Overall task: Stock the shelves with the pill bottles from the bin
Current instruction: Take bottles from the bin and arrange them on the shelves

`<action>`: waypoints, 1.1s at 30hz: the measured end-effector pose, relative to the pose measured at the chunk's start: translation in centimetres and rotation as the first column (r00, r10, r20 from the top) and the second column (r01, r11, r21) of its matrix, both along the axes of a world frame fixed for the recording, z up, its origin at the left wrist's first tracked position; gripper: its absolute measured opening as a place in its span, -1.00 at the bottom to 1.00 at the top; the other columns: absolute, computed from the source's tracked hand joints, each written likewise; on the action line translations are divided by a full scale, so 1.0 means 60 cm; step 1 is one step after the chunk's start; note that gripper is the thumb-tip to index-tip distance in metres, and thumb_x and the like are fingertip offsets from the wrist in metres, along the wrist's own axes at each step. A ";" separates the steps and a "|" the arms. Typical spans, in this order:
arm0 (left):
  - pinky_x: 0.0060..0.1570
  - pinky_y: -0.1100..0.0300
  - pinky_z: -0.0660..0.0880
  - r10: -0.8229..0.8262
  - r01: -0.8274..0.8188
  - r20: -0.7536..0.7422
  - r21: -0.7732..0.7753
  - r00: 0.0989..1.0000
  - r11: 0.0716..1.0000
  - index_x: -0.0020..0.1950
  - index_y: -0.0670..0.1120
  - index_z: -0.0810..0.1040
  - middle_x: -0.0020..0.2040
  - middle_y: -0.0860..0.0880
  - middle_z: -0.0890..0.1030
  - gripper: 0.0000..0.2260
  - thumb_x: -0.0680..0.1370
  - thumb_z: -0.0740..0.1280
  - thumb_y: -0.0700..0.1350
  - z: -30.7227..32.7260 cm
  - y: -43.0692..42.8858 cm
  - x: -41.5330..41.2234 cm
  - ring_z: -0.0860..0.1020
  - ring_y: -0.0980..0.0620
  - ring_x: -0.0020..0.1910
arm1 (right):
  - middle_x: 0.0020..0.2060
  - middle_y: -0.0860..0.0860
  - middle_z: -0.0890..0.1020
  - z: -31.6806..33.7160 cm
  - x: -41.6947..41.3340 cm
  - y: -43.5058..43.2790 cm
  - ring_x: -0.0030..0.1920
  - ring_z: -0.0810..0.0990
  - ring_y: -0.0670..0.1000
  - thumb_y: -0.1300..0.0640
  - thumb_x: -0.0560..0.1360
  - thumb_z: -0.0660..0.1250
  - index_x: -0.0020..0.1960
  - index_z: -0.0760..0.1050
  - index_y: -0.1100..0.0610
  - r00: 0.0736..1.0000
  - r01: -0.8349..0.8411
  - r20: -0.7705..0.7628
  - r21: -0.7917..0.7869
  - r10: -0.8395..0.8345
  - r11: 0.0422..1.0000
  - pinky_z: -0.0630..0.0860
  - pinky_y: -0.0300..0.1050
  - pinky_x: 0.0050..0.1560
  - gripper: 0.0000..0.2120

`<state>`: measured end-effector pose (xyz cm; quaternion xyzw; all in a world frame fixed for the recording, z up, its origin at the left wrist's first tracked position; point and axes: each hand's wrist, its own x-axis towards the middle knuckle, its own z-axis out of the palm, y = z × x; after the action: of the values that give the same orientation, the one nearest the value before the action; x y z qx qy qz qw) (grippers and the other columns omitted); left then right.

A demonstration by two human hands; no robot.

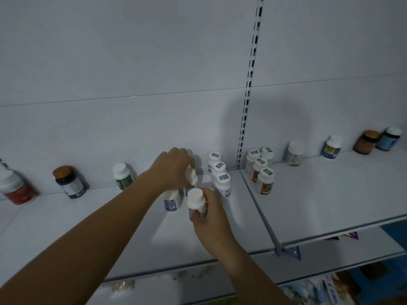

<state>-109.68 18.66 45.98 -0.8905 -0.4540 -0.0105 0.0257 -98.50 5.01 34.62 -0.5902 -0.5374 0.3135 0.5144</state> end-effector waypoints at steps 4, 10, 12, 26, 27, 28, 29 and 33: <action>0.20 0.02 0.48 0.116 -0.076 0.432 -0.110 0.894 0.991 0.32 0.13 0.58 0.23 0.04 0.54 -0.63 0.53 0.50 0.09 -0.003 -0.025 -0.048 0.53 0.00 0.21 | 0.25 -0.06 0.52 0.001 0.001 0.014 0.25 0.53 -0.08 0.22 0.58 0.42 0.35 0.40 -0.11 0.999 -0.037 0.027 0.037 0.036 0.999 0.53 -0.19 0.29 -0.57; 0.27 0.22 0.45 0.539 -0.187 0.800 -0.506 0.264 0.842 0.53 0.07 0.43 0.38 0.13 0.49 -0.63 0.72 0.25 0.07 -0.087 -0.093 -0.108 0.51 0.08 0.34 | 0.25 -0.07 0.51 -0.006 0.000 0.044 0.27 0.50 -0.13 0.25 0.55 0.42 0.33 0.40 -0.08 0.996 -0.058 0.068 0.076 0.053 0.995 0.50 -0.17 0.29 -0.55; 0.49 -0.02 0.39 0.657 -0.028 0.748 -0.657 0.093 0.753 0.58 0.09 0.39 0.50 0.15 0.44 -0.58 0.73 0.20 0.14 -0.119 -0.098 -0.107 0.43 0.06 0.49 | 0.27 -0.09 0.52 -0.007 -0.002 0.052 0.29 0.51 -0.13 0.25 0.55 0.43 0.37 0.42 -0.04 0.996 -0.070 0.062 0.077 0.065 0.995 0.51 -0.12 0.32 -0.54; -0.02 0.39 0.58 0.611 0.263 0.791 -0.598 0.038 0.757 0.47 0.09 0.46 0.20 0.24 0.70 -0.67 0.78 0.03 -0.01 -0.129 -0.118 -0.071 0.66 0.29 0.15 | 0.30 -0.08 0.56 -0.011 -0.008 0.082 0.31 0.57 -0.03 0.04 0.53 0.39 0.42 0.40 -0.09 0.997 -0.070 0.040 0.042 0.068 0.997 0.57 0.17 0.30 -0.52; -0.04 0.39 0.58 0.604 0.271 0.796 -0.589 0.036 0.761 0.48 0.07 0.43 0.20 0.22 0.69 -0.67 0.78 0.02 -0.03 -0.131 -0.117 -0.070 0.66 0.30 0.12 | 0.30 -0.09 0.56 -0.011 -0.008 0.082 0.31 0.57 -0.05 0.08 0.55 0.40 0.43 0.40 -0.08 0.997 -0.072 0.039 0.045 0.070 0.996 0.57 0.16 0.31 -0.53; -0.03 0.39 0.58 0.600 0.283 0.799 -0.585 0.039 0.760 0.51 0.06 0.41 0.25 0.20 0.66 -0.67 0.78 0.02 -0.04 -0.133 -0.116 -0.069 0.66 0.30 0.13 | 0.31 -0.10 0.56 -0.011 -0.008 0.082 0.32 0.56 -0.06 0.12 0.56 0.41 0.43 0.40 -0.08 0.997 -0.075 0.039 0.048 0.073 0.996 0.56 0.14 0.32 -0.52; -0.01 0.37 0.58 0.597 0.291 0.801 -0.581 0.041 0.760 0.53 0.04 0.38 0.32 0.16 0.63 -0.65 0.78 0.02 -0.05 -0.136 -0.114 -0.068 0.66 0.27 0.16 | 0.32 -0.11 0.56 -0.012 -0.007 0.082 0.33 0.55 -0.08 0.15 0.57 0.41 0.44 0.40 -0.08 0.996 -0.077 0.037 0.048 0.076 0.996 0.56 0.13 0.34 -0.52; 0.11 0.35 0.56 0.574 0.287 0.816 -0.565 0.062 0.773 0.61 0.02 0.31 0.48 0.05 0.54 -0.61 0.77 0.04 -0.04 -0.153 -0.109 -0.072 0.60 0.18 0.32 | 0.35 -0.12 0.54 -0.014 -0.006 0.081 0.37 0.53 -0.10 0.18 0.58 0.41 0.47 0.38 -0.09 0.995 -0.094 0.040 0.043 0.093 0.995 0.54 0.10 0.38 -0.49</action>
<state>-113.97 12.14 36.80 -0.5350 -0.4158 -0.4616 -0.5726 -98.83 9.88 33.80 -0.5585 -0.5810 0.3139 0.5020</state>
